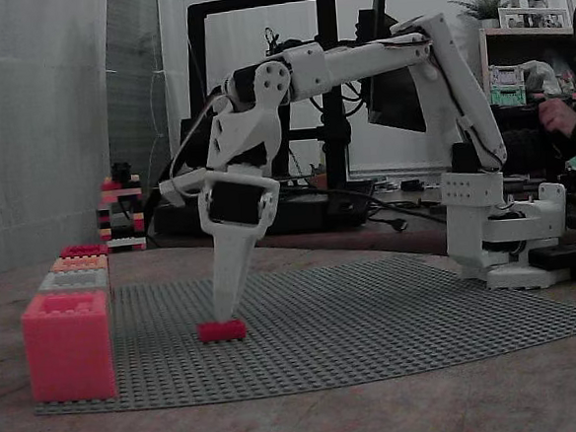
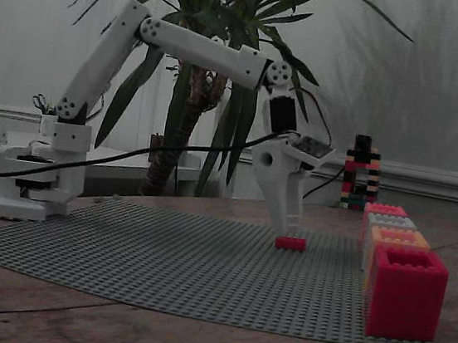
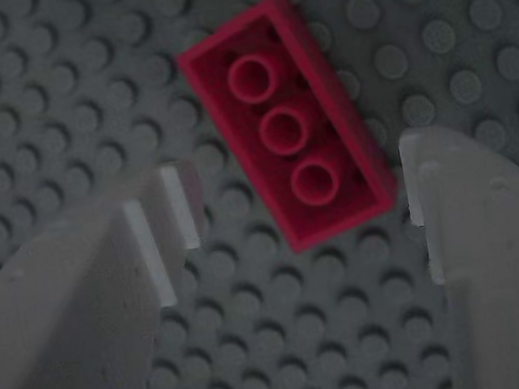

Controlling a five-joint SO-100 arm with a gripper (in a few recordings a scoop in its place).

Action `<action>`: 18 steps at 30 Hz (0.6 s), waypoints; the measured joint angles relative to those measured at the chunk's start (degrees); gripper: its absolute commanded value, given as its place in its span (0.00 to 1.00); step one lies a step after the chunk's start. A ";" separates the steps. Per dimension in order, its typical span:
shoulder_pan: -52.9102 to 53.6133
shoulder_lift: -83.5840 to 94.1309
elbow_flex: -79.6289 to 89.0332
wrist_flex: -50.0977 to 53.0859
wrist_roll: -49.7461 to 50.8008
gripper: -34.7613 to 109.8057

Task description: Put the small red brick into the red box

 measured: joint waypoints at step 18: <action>-0.53 -5.36 -5.01 0.00 1.67 0.28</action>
